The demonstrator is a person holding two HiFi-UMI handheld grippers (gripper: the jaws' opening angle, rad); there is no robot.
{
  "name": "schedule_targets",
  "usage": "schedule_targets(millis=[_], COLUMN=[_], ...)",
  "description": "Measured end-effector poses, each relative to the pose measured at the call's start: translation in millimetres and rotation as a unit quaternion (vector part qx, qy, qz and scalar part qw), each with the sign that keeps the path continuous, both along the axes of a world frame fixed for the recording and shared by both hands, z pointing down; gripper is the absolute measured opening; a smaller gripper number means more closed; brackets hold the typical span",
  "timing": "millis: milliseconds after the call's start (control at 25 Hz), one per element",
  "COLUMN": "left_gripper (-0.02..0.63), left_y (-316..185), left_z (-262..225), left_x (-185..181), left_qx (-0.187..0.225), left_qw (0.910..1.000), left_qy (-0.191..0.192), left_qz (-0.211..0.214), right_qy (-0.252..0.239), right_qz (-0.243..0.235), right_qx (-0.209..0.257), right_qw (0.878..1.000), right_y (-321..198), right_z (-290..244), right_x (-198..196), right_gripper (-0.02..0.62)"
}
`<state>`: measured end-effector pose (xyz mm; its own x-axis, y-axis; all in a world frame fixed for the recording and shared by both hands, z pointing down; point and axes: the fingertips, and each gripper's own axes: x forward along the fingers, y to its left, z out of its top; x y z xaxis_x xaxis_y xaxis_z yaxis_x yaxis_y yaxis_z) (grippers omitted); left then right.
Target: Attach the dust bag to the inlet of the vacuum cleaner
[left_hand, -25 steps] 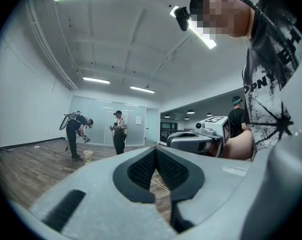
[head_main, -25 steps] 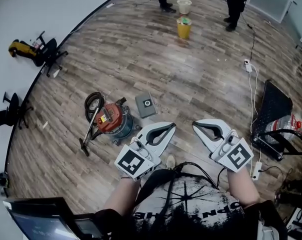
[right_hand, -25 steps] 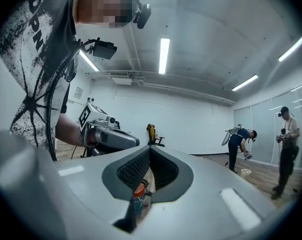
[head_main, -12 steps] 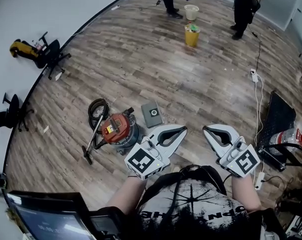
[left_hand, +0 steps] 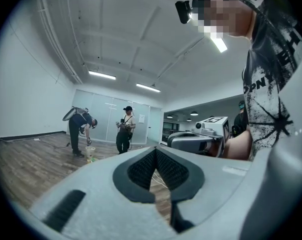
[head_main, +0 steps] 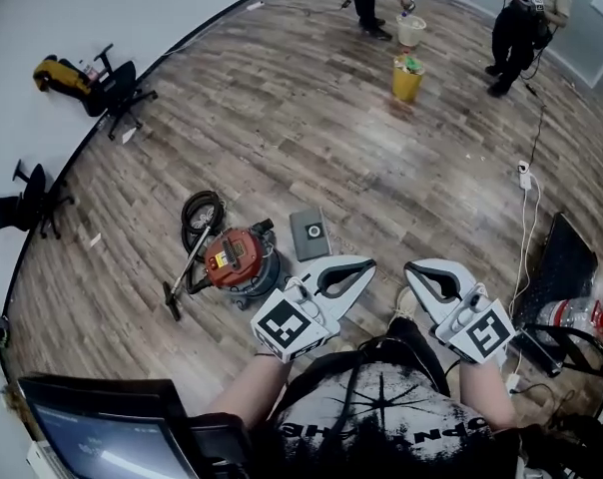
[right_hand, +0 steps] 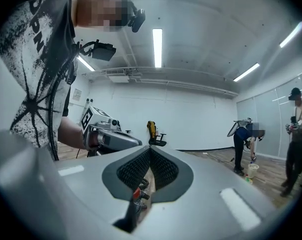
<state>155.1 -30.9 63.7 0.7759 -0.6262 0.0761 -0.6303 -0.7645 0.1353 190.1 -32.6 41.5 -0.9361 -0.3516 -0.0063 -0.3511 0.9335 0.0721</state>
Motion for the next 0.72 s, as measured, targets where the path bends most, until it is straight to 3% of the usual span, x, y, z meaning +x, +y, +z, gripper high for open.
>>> schedule_targets(millis=[200, 480, 720], left_gripper=[0.003, 0.002, 0.003], left_y=[-50.5, -145.7, -203.2], left_z=[12.3, -3.7, -1.2], left_x=[17.5, 70.0, 115.8], left_qx=[-0.017, 0.011, -0.014], left_qw=[0.9994, 0.9987, 0.9975], left_qy=[-0.004, -0.013, -0.009], left_qz=[-0.031, -0.047, -0.069], right_qy=[0.001, 0.003, 0.015], right_qz=[-0.031, -0.067, -0.091], right_qx=[-0.004, -0.018, -0.032], right_qw=[0.999, 0.998, 0.995], right_y=[-54.0, -142.0, -203.5], right_z=[3.7, 8.8, 17.2], right_x=[15.9, 65.6, 111.5], right_gripper=[0.008, 0.008, 0.008])
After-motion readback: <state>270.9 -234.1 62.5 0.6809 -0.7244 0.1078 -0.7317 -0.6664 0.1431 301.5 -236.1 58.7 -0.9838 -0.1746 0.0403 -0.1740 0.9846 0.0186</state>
